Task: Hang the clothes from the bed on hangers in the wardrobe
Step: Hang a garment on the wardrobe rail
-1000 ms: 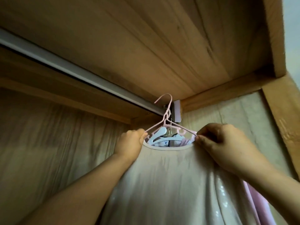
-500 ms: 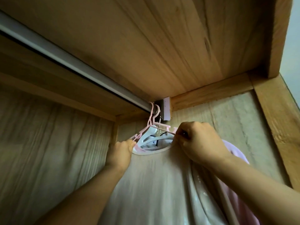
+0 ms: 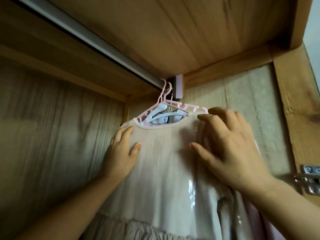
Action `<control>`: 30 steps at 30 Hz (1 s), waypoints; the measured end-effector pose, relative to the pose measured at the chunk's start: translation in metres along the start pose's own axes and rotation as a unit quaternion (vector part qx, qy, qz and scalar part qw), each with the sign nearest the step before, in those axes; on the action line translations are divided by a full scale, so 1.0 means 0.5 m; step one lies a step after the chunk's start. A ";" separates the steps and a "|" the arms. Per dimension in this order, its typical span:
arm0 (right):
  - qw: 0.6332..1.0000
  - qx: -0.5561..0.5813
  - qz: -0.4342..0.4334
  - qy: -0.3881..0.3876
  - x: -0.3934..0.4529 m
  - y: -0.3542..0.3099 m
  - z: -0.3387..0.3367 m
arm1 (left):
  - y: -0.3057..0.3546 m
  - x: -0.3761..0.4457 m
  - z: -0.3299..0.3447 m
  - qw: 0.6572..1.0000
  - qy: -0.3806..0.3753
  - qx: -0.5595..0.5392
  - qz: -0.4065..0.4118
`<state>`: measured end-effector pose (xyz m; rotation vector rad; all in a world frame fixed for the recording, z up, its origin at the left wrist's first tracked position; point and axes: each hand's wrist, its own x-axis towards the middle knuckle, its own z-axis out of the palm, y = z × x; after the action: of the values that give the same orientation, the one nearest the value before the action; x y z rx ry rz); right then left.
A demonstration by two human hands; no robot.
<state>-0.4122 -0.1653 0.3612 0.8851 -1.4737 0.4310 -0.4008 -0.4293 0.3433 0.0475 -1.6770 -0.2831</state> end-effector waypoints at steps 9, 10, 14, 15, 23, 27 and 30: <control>0.975 0.219 -0.003 -0.029 -0.200 -0.096 -0.049 | 0.067 -0.281 -0.161 0.989 -0.101 -0.024 -0.103; 0.969 0.245 0.005 -0.032 -0.226 -0.107 -0.055 | 0.086 -0.318 -0.180 0.986 -0.116 -0.012 -0.121; 0.935 0.347 0.028 -0.067 -0.344 -0.153 -0.082 | 0.166 -0.483 -0.253 0.967 -0.174 0.114 -0.146; 0.924 0.373 0.031 -0.080 -0.375 -0.164 -0.089 | 0.190 -0.525 -0.273 0.960 -0.192 0.140 -0.151; 0.779 0.591 0.021 -0.207 -0.618 -0.299 -0.182 | 0.419 -0.869 -0.466 0.846 -0.249 0.309 -0.357; 0.671 0.692 -0.040 -0.263 -0.719 -0.392 -0.284 | 0.601 -1.003 -0.586 0.762 -0.225 0.405 -0.452; 0.588 0.749 -0.093 -0.292 -0.773 -0.458 -0.387 | 0.747 -1.075 -0.664 0.699 -0.191 0.460 -0.513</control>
<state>-0.1522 -0.0673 -0.0415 2.7175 -1.2865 1.4034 0.0449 -0.0145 -0.0668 1.8408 -1.8854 -0.2429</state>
